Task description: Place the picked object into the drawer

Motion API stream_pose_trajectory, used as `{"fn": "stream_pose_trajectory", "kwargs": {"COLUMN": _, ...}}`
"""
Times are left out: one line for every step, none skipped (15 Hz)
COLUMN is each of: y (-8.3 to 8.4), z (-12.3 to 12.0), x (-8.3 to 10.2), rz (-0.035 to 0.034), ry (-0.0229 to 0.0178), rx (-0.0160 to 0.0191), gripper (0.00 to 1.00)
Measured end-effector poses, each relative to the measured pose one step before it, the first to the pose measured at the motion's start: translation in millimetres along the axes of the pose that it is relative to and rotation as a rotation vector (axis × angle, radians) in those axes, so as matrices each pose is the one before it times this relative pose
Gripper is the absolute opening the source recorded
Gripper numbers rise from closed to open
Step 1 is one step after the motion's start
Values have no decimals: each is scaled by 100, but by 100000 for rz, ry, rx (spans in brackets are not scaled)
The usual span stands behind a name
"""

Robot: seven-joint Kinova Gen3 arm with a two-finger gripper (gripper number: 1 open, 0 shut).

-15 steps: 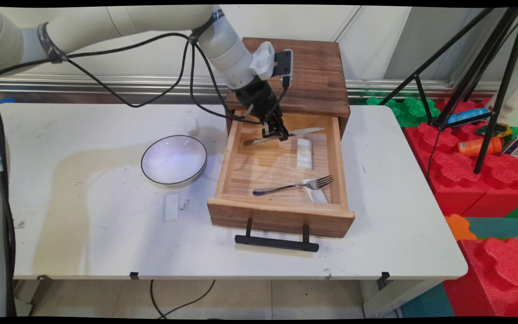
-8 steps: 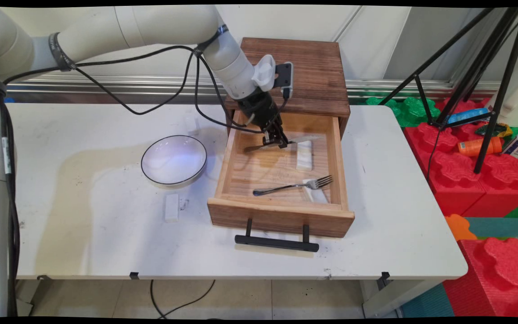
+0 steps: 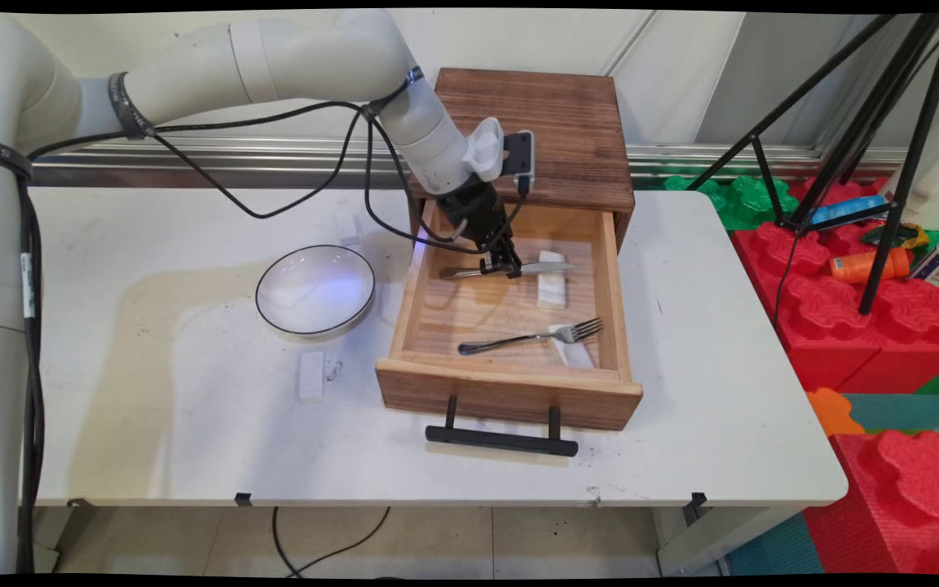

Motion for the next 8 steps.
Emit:
{"fn": "stream_pose_trajectory", "kwargs": {"y": -32, "z": 175, "x": -30, "rz": -225, "ry": -98, "rx": 8, "gripper": 0}}
{"fn": "stream_pose_trajectory", "kwargs": {"y": -52, "z": 258, "x": -21, "rz": -213, "ry": -171, "rx": -26, "gripper": 0}}
{"fn": "stream_pose_trajectory", "kwargs": {"y": -46, "z": 182, "x": -45, "rz": -205, "ry": -117, "rx": 26, "gripper": 0}}
{"fn": "stream_pose_trajectory", "kwargs": {"y": -41, "z": 155, "x": -60, "rz": -209, "ry": -127, "rx": 46, "gripper": 0}}
{"fn": "stream_pose_trajectory", "kwargs": {"y": -64, "z": 189, "x": -30, "rz": -230, "ry": -84, "rx": 51, "gripper": 100}}
{"fn": "stream_pose_trajectory", "kwargs": {"y": -61, "z": 136, "x": -17, "rz": -172, "ry": 18, "rx": 106, "gripper": 100}}
{"fn": "stream_pose_trajectory", "kwargs": {"y": -59, "z": 65, "x": -17, "rz": -137, "ry": 62, "rx": 178, "gripper": 100}}
{"fn": "stream_pose_trajectory", "kwargs": {"y": -68, "z": 19, "x": 25, "rz": -28, "ry": 147, "rx": 249, "gripper": 100}}
